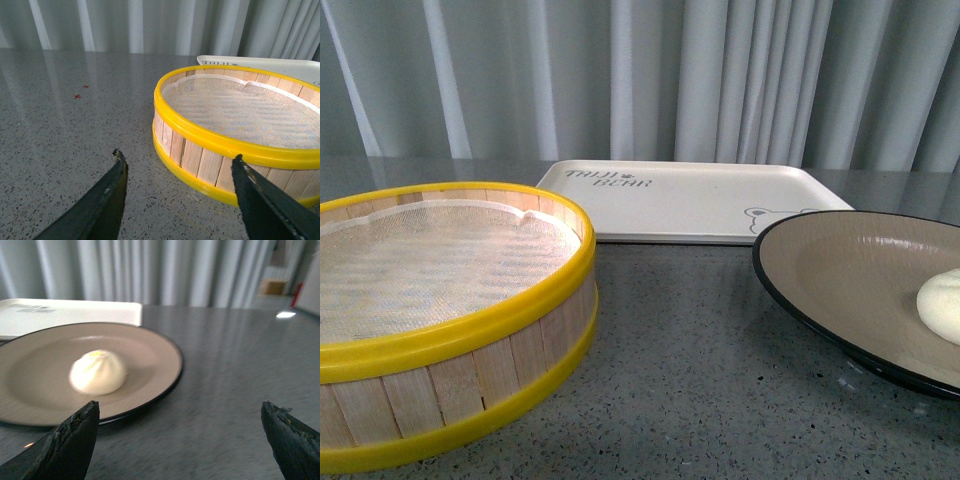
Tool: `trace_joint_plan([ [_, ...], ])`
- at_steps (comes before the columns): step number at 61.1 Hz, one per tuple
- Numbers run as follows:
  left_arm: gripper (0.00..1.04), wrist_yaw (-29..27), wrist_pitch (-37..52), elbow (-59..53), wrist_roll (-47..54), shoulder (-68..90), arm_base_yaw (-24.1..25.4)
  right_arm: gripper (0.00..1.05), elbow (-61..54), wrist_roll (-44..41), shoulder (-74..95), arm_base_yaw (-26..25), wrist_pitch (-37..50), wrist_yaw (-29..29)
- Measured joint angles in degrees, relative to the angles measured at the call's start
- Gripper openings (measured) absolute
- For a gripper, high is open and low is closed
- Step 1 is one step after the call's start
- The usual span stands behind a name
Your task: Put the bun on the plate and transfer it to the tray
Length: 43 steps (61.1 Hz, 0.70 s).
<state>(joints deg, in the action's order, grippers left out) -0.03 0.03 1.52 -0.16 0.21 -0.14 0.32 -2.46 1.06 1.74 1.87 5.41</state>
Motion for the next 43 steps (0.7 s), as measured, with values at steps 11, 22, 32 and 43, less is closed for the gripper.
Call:
trace_joint_plan([
  [11,0.98,0.0,0.0,0.0,0.02,0.0,0.0,0.96,5.18,-8.68,20.26,-0.79,23.28,2.25],
  [22,0.98,0.0,0.0,0.0,0.02,0.0,0.0,0.96,13.07,7.96,36.28,-12.28,23.23,-10.34],
  [32,0.98,0.0,0.0,0.0,0.02,0.0,0.0,0.96,16.9,37.27,45.99,-21.05,18.56,-20.92],
  [43,0.98,0.0,0.0,0.0,0.02,0.0,0.0,0.96,17.68,58.38,50.03,-24.46,18.58,-27.12],
])
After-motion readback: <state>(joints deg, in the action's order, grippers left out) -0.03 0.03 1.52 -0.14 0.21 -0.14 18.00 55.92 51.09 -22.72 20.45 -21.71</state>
